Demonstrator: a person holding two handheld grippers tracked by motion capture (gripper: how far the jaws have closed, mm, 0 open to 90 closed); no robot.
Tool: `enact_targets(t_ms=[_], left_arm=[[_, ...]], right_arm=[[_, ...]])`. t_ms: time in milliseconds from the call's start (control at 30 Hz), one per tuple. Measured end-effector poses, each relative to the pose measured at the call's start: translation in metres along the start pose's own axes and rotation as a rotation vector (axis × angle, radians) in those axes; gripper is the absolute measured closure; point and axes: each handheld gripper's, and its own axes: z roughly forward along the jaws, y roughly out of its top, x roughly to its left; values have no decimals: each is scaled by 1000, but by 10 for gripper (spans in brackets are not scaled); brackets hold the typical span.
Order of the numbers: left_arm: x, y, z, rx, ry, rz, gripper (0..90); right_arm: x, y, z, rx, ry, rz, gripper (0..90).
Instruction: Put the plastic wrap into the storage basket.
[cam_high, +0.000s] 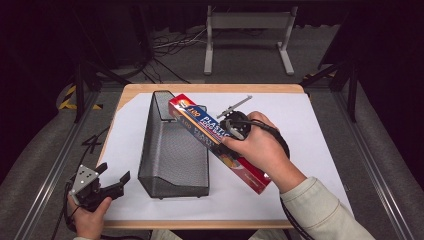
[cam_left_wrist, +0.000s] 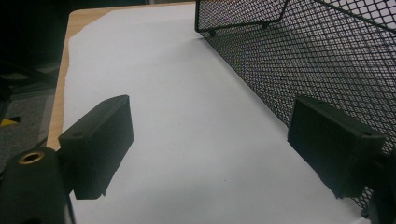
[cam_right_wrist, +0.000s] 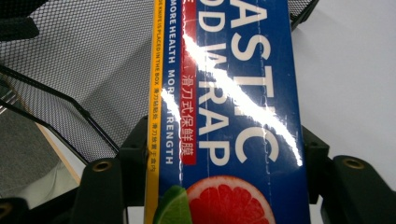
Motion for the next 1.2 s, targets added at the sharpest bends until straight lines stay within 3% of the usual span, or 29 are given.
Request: enact_targets(t_ms=[433, 733, 900, 1200], left_arm=[[-1, 1, 2, -1, 4, -1, 152], [-1, 2, 4, -3, 4, 0, 152], [-1, 2, 3, -9, 5, 3, 152], [-1, 2, 2, -10, 7, 11, 152]], right_arm=[[20, 12, 13, 6, -7, 42, 393], [36, 18, 30, 31, -11, 103, 393], [37, 24, 40, 29, -9, 158, 393], [39, 34, 53, 15, -28, 198, 390]])
